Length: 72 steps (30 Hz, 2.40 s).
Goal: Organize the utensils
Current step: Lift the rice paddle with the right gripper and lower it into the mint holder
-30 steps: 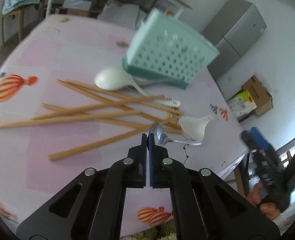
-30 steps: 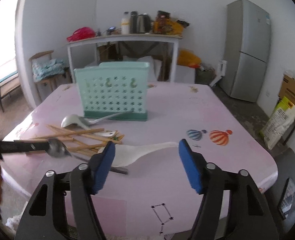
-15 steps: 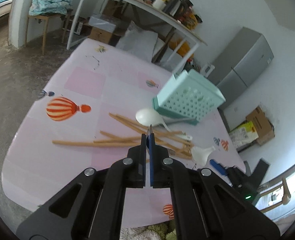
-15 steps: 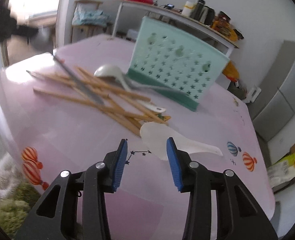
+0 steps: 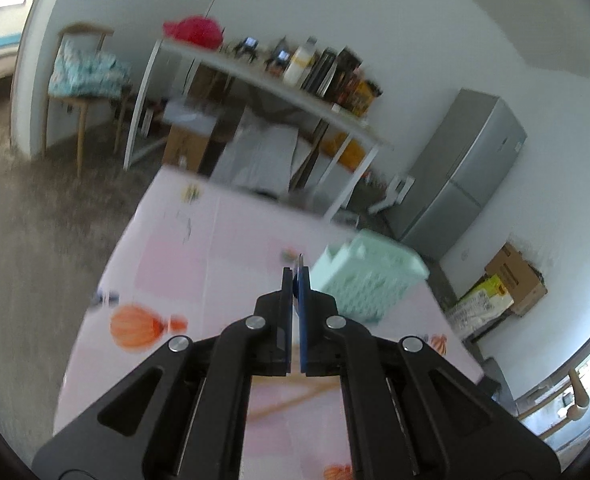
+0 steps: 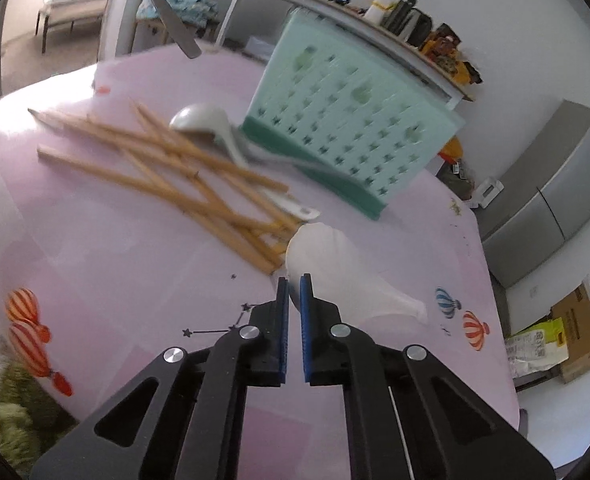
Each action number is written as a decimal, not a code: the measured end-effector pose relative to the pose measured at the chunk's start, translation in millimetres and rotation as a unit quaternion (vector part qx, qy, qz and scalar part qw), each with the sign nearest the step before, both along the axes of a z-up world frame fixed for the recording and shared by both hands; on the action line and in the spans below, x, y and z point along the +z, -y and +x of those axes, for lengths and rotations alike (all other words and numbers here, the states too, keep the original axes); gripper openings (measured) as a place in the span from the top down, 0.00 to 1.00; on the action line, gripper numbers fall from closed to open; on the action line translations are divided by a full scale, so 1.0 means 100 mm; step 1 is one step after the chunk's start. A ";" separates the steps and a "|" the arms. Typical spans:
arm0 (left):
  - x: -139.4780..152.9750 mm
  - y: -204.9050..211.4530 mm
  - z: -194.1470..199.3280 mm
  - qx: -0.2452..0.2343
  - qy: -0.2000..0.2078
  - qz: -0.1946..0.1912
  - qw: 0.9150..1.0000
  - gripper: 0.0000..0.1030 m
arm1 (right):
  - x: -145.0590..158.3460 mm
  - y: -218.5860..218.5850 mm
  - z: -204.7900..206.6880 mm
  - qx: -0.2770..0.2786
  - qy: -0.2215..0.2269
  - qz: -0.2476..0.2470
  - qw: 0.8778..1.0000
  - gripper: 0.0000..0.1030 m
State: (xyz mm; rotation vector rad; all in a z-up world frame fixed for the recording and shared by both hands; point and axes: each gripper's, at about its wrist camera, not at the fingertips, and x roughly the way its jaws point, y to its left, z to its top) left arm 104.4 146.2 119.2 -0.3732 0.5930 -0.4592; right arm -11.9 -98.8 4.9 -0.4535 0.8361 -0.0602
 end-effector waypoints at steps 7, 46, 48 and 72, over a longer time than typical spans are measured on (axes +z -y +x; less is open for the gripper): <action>0.52 0.27 0.39 -0.004 0.081 -0.014 0.997 0.99 | 0.61 0.39 -0.08 -0.036 0.060 0.080 0.994 0.98; -0.03 1.32 0.84 -0.027 0.053 0.122 0.991 0.44 | 1.99 1.39 0.04 -0.014 0.221 0.306 0.926 0.98; -0.06 1.22 0.74 -0.026 0.050 0.119 0.991 0.39 | 2.14 1.43 0.12 0.008 0.231 0.338 0.912 0.98; -0.89 0.59 -0.04 0.000 -0.043 0.124 0.991 0.24 | 1.41 1.27 1.27 0.003 0.134 0.360 0.923 0.97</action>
